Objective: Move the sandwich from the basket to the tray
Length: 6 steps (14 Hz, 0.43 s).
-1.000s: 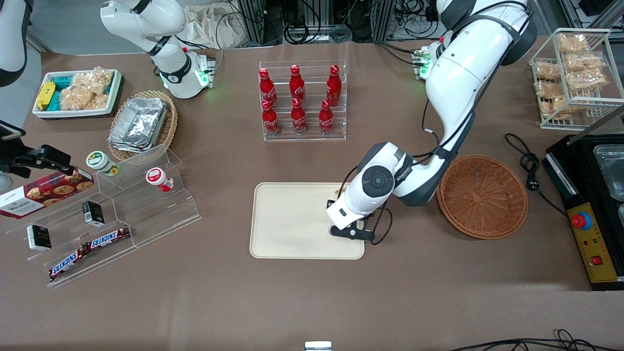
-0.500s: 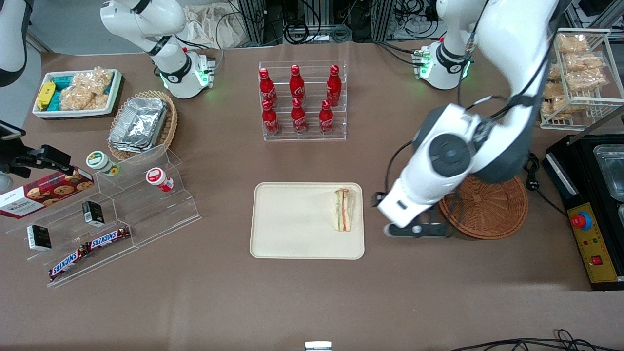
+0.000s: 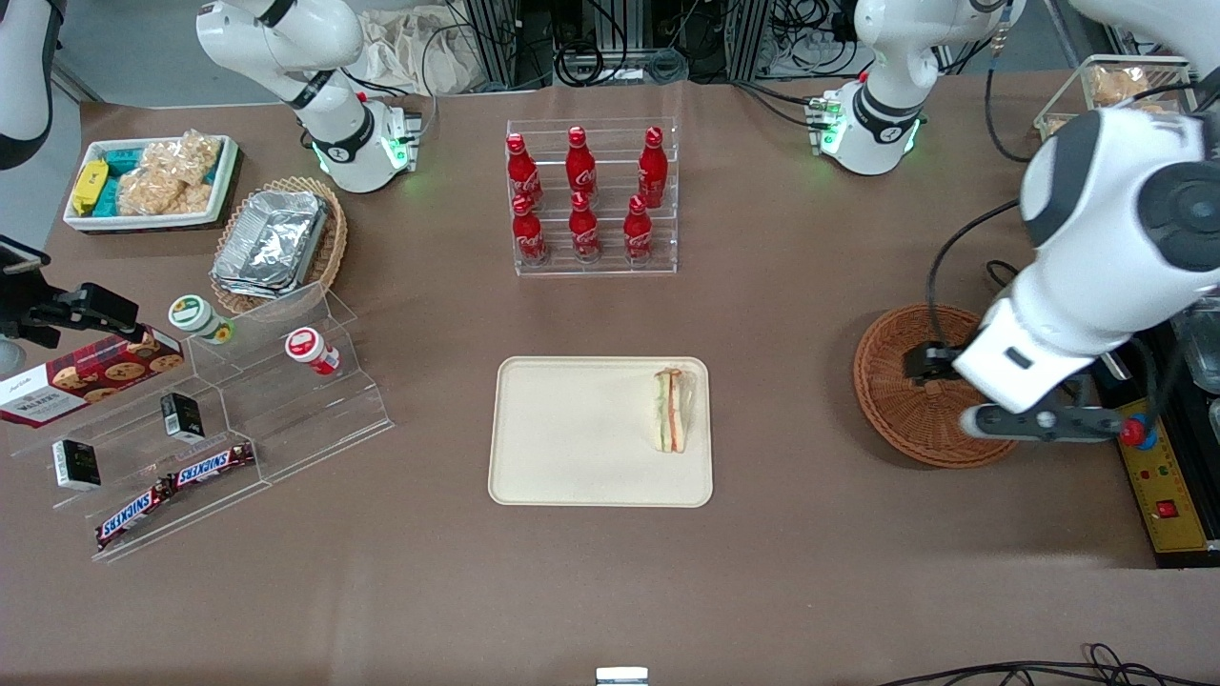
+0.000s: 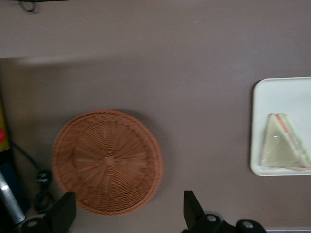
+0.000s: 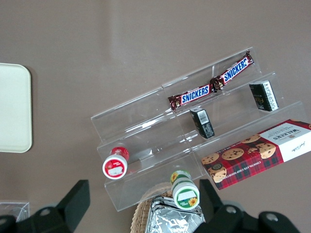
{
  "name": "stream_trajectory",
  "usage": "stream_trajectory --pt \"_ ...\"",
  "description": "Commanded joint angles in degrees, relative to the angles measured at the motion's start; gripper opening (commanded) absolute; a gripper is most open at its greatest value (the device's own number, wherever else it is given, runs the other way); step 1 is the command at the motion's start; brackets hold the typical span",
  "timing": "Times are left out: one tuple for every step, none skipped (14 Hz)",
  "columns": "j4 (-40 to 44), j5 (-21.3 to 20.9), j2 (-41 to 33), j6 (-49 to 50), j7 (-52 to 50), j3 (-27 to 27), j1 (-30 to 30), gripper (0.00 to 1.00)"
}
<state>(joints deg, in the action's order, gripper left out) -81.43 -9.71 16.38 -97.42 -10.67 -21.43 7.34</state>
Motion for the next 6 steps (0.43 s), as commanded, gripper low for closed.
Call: stream_trajectory --pt "-3.29 -0.75 -4.16 0.82 7.9 1.03 1.89 0.99" --pt "-3.21 -0.66 -4.51 2.04 11.51 1.65 1.98 0.99" --pt "-3.12 -0.57 -4.86 2.23 12.33 2.18 2.07 1.0" --pt "-3.12 -0.48 -5.13 2.23 12.25 2.44 2.07 1.0" --pt "-3.21 -0.4 -5.22 2.23 12.08 2.45 2.07 0.99" --pt "-3.21 -0.22 -5.13 2.23 11.38 2.45 1.98 1.0"
